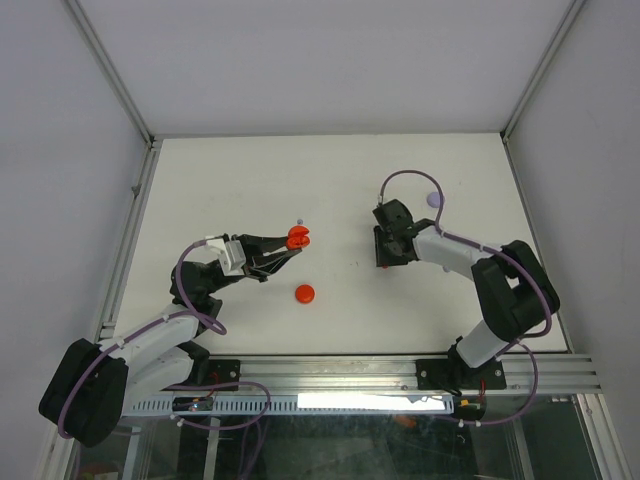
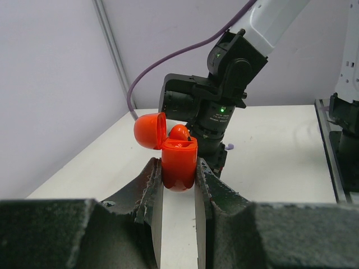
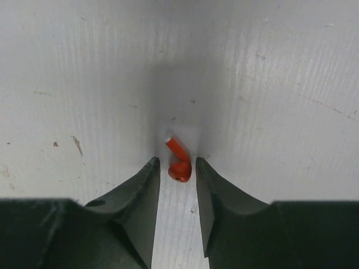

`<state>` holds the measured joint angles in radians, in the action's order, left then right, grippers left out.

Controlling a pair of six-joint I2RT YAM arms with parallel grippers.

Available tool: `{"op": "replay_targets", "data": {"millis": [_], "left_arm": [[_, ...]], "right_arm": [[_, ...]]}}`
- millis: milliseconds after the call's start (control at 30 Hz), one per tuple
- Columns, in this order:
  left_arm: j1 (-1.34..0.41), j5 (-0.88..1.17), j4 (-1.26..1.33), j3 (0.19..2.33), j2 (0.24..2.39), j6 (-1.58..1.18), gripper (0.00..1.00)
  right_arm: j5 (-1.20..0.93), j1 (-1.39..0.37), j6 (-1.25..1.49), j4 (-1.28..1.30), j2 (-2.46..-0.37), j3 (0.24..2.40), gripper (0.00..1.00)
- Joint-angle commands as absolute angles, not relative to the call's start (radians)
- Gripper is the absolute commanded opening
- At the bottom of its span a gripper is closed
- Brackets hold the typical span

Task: Insert the wireless bluetooth earbuds into the charging case
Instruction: Move the earbud to the center of the board.

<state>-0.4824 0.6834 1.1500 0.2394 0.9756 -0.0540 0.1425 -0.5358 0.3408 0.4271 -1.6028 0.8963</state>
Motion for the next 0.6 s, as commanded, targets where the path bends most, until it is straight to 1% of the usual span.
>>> {"op": "replay_targets", "data": {"millis": [0, 167, 567], "left_arm": [[-0.472, 0.705, 1.197, 0.262, 0.965, -0.069, 0.1], [-0.472, 0.708, 1.197, 0.265, 0.968, -0.071, 0.1], [-0.472, 0.709, 1.197, 0.264, 0.966, -0.069, 0.1]], "right_arm": [[0.137, -0.55, 0.366, 0.446, -1.549, 0.872, 0.37], [0.11, -0.57, 0.379, 0.443, -1.538, 0.867, 0.4], [0.06, -0.637, 0.391, 0.372, -1.603, 0.915, 0.4]]}}
